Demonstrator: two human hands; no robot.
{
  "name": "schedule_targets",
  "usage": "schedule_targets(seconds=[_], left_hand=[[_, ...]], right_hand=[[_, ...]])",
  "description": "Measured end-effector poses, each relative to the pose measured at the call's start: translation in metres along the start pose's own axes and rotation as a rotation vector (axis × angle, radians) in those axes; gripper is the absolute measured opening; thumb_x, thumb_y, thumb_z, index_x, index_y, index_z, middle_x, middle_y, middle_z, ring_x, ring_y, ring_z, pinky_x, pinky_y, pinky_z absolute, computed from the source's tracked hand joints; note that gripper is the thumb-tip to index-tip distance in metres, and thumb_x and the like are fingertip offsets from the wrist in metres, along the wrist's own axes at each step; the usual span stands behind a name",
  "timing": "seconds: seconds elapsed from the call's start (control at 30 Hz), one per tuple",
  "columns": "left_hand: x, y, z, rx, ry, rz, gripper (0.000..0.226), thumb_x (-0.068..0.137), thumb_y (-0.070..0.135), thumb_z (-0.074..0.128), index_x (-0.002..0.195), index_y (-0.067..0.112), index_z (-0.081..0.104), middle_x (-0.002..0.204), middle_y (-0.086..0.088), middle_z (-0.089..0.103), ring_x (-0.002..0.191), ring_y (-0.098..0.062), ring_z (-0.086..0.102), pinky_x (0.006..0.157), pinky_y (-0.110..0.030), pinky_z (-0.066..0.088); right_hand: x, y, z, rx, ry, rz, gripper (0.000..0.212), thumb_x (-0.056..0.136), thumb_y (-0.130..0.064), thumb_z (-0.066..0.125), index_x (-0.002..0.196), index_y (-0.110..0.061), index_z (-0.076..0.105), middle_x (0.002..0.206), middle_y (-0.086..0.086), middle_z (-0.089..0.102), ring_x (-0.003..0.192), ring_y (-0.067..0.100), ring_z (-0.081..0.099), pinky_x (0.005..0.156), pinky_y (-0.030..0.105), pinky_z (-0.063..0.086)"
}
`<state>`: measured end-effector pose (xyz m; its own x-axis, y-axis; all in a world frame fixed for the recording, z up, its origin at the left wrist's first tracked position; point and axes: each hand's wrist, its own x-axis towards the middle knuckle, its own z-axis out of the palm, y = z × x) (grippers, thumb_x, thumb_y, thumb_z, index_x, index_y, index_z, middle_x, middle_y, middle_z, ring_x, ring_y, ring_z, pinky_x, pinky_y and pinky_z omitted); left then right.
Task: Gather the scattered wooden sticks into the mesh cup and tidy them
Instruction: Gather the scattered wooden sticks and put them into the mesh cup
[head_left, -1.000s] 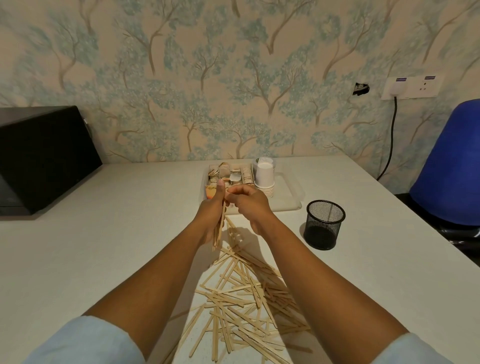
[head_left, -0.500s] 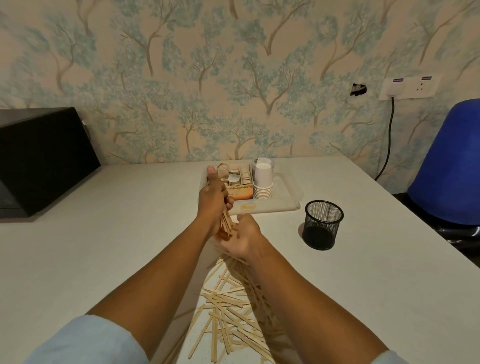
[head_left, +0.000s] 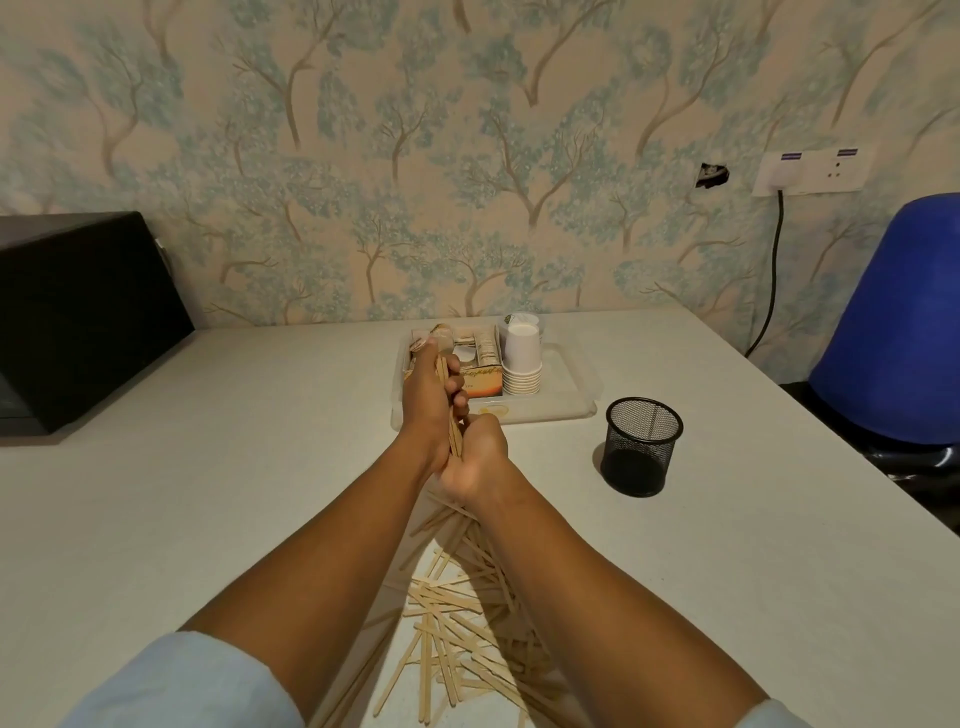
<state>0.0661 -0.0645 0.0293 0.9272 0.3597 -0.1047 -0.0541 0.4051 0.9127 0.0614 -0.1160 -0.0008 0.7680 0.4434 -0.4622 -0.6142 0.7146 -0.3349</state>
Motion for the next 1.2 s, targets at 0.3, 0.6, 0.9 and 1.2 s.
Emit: schedule_targets(seconds=[0.3, 0.6, 0.9, 1.2], left_hand=[[0.000, -0.003, 0.023, 0.021, -0.055, -0.028, 0.043, 0.095, 0.029, 0.037, 0.052, 0.023, 0.034, 0.048, 0.007, 0.027, 0.041, -0.009, 0.020, 0.044, -0.026, 0.017], [0.011, -0.008, 0.035, 0.140, -0.012, 0.086, 0.037, 0.096, 0.020, 0.031, 0.060, 0.022, 0.030, 0.055, 0.002, 0.026, 0.053, -0.013, 0.027, 0.045, -0.023, 0.027], [0.015, -0.003, 0.047, 0.209, -0.295, 0.062, 0.038, 0.093, 0.019, 0.029, 0.055, 0.019, 0.026, 0.049, 0.003, 0.025, 0.048, -0.012, 0.035, 0.054, -0.027, 0.032], [0.012, -0.010, 0.097, 0.110, -0.373, 0.000, 0.046, 0.096, 0.024, 0.033, 0.051, 0.021, 0.027, 0.050, 0.002, 0.029, 0.055, -0.014, 0.033, 0.054, -0.027, 0.033]], right_hand=[[-0.003, -0.015, -0.008, -0.026, 0.081, -0.046, 0.031, 0.096, -0.016, 0.031, 0.108, -0.013, 0.060, 0.102, 0.010, 0.065, 0.091, 0.024, 0.063, 0.096, 0.034, 0.049], [-0.012, -0.043, -0.018, -0.481, 0.188, -0.219, 0.018, 0.088, -0.013, 0.050, 0.089, -0.008, 0.067, 0.088, 0.009, 0.070, 0.084, 0.025, 0.065, 0.078, 0.038, 0.058], [-0.038, -0.103, -0.018, -1.135, -0.018, -0.378, 0.013, 0.082, -0.020, 0.074, 0.095, -0.020, 0.072, 0.089, -0.004, 0.073, 0.083, 0.009, 0.068, 0.074, 0.026, 0.052], [-0.059, -0.141, -0.029, -1.293, 0.005, -0.644, 0.012, 0.087, -0.005, 0.069, 0.098, -0.005, 0.074, 0.072, -0.003, 0.065, 0.055, -0.001, 0.059, 0.047, 0.007, 0.041]])
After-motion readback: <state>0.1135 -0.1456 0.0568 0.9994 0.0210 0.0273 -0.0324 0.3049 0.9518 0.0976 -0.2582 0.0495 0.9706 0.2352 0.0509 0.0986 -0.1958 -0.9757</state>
